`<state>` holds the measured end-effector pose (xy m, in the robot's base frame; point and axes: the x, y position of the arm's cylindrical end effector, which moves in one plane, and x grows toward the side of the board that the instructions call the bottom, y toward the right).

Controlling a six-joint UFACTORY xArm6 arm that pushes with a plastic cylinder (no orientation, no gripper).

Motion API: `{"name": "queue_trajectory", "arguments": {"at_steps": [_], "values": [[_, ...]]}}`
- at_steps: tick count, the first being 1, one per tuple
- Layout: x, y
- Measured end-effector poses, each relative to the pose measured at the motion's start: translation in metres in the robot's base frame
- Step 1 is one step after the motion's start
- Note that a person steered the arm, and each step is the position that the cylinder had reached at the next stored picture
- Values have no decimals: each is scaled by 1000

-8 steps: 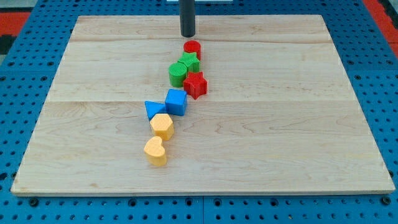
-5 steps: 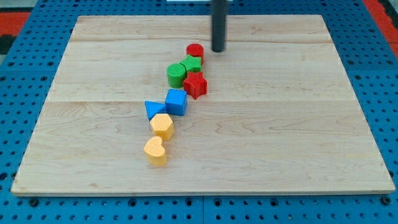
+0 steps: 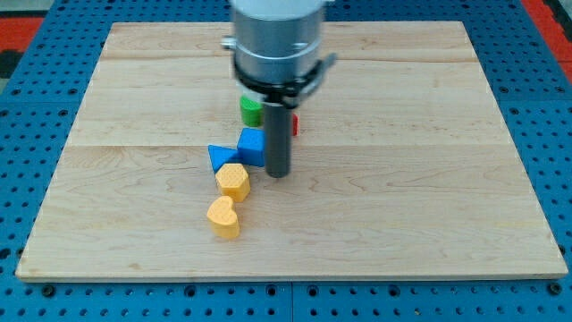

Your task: Separate the green circle from the others blocks

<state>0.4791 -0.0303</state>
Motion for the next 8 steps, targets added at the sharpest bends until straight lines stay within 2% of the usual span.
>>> {"name": "queue_trajectory", "arguments": {"at_steps": [1,3,6,7,8], "values": [[-22,-2],[-36,13],[-106,-16],[-118,-15],[-111,-9]]}}
